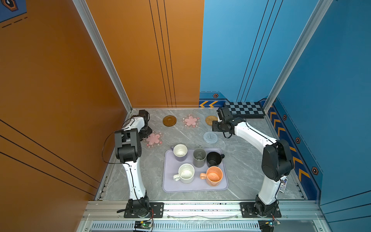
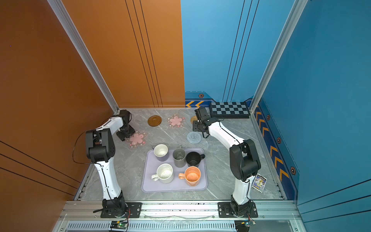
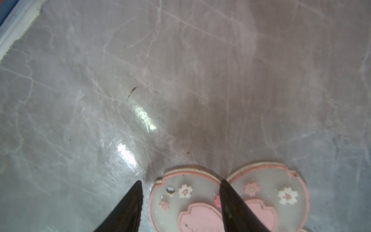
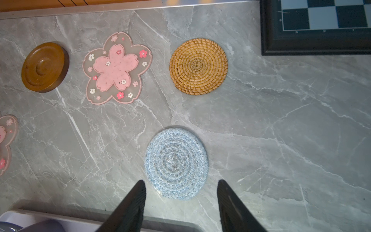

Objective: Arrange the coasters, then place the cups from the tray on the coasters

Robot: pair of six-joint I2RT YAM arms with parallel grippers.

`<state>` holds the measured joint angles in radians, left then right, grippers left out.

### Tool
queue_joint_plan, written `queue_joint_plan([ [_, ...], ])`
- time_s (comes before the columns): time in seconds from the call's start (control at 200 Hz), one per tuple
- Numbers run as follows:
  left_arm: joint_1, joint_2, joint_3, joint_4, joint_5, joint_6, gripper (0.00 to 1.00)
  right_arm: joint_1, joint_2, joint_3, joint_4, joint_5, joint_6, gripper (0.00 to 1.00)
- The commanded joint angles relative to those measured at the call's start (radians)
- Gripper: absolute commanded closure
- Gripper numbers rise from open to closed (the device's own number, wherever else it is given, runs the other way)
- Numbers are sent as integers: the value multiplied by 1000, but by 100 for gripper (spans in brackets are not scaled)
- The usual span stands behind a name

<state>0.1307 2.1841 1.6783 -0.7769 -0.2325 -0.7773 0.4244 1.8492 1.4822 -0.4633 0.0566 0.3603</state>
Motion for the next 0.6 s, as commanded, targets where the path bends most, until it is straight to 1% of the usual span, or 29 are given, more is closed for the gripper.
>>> queue_joint_plan([
  [0.0, 20, 13, -52, -47, -4, -49, 39, -13, -57, -28, -25, -2, -26, 40],
  [0.215, 30, -27, -55, -27, 49, -57, 39, -24, -66, -50, -18, -5, -31, 40],
  [0.45, 57, -106, -81, 46, 162, -69, 40, -23, -69, -67, 9, -25, -16, 40],
  [0.591, 89, -135, -88, 61, 174, -67, 40, -23, -67, -70, 18, -28, -12, 40],
])
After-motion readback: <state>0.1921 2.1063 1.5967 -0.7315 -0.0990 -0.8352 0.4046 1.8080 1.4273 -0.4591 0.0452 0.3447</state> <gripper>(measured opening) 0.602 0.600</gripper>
